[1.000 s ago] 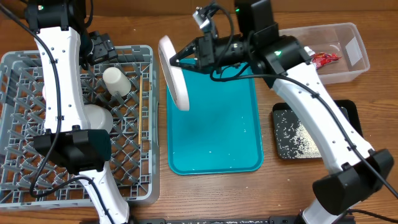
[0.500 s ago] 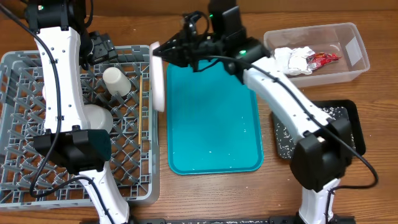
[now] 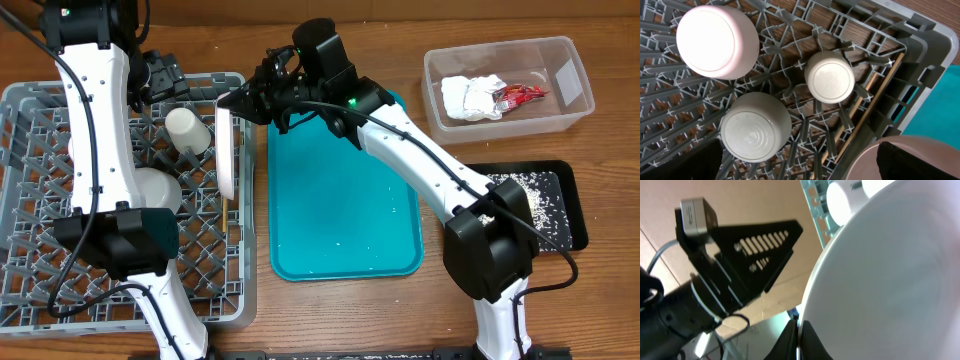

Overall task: Sort waste into correct bins and load items into the dishwasher
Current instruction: 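Carry the white plate left over the teal tray toward the rack, then lower the plate upright into the rack's right edge and release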

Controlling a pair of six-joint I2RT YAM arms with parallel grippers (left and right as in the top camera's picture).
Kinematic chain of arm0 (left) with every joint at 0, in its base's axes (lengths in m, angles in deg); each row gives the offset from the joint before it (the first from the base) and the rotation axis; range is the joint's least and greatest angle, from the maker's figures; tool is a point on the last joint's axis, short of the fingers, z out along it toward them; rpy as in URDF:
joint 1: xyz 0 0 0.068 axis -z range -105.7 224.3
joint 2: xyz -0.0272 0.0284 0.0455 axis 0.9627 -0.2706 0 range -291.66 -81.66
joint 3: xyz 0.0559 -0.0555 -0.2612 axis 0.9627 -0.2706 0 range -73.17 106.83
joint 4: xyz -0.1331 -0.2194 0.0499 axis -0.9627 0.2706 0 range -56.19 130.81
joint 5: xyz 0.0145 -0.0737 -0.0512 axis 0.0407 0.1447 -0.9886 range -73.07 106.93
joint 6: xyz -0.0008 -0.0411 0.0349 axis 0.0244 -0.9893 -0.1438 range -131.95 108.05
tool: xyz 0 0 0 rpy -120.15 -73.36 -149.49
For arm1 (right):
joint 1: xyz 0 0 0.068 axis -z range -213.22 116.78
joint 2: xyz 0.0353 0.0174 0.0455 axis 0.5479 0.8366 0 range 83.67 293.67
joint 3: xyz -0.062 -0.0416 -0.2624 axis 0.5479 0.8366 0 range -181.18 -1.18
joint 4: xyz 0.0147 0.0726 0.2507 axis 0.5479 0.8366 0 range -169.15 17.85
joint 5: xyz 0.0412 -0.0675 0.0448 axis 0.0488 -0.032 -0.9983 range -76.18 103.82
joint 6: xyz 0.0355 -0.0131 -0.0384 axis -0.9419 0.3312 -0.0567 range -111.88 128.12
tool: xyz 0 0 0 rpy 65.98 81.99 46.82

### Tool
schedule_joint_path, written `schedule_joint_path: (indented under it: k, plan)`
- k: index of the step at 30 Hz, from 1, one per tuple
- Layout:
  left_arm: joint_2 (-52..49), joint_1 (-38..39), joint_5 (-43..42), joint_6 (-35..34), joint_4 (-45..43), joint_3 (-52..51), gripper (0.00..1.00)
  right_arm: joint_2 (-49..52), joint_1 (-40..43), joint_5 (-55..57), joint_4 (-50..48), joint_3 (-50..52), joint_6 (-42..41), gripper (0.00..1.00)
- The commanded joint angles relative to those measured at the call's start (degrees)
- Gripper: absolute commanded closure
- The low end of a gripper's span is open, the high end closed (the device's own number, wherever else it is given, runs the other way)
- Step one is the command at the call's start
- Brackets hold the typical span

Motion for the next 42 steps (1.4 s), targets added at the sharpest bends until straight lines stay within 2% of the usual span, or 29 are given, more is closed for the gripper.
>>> schedule_joint_path:
  k: [1,3,6,8,11,13,15,20,25,29,35,37,40,42]
  plan:
    - [0.4,0.4,0.3,1.1,0.0,1.2,0.0,1.2,-0.2,3.5,-1.2,-0.6,-1.1,0.96]
    - [0.4,0.4,0.3,1.1,0.0,1.2,0.0,1.9,-0.2,4.8,-2.4,-0.6,-1.0,0.96]
    - [0.4,0.4,0.3,1.1,0.0,1.2,0.0,1.9,-0.2,5.6,-5.7,-0.7,0.2,0.86]
    - [0.4,0.4,0.3,1.1,0.0,1.2,0.0,1.9,-0.2,5.6,-8.7,-0.6,0.7,0.74]
    - [0.4,0.4,0.3,1.1,0.0,1.2,0.0,1.9,-0.2,5.7,-10.6,-0.7,1.2,0.46]
    - [0.4,0.4,0.3,1.1,0.0,1.2,0.0,1.9,0.0,5.8,-10.5,-0.7,2.7,0.38]
    - [0.4,0.4,0.3,1.1,0.0,1.2,0.0,1.9,0.1,5.8,-10.0,-0.7,3.5,0.35]
    - [0.4,0.4,0.3,1.1,0.0,1.2,0.0,1.7,1.1,5.8,-9.9,-0.7,5.2,0.35]
    - [0.4,0.4,0.3,1.1,0.0,1.2,0.0,0.1,4.2,5.2,-9.6,-0.7,9.9,0.36]
    - [0.4,0.4,0.3,1.1,0.0,1.2,0.0,-2.8,8.1,3.9,-4.7,-0.7,15.2,0.35]
    - [0.4,0.4,0.3,1.1,0.0,1.2,0.0,-9.9,14.0,6.8,12.9,-0.7,28.2,0.23]
    - [0.4,0.4,0.3,1.1,0.0,1.2,0.0,-14.2,15.8,14.4,23.5,-0.7,33.4,0.21]
    - [0.4,0.4,0.3,1.1,0.0,1.2,0.0,-19.5,17.2,24.6,34.4,-0.7,37.7,0.2]
    - [0.4,0.4,0.3,1.1,0.0,1.2,0.0,-23.1,17.9,30.3,40.9,-0.7,42.0,0.16]
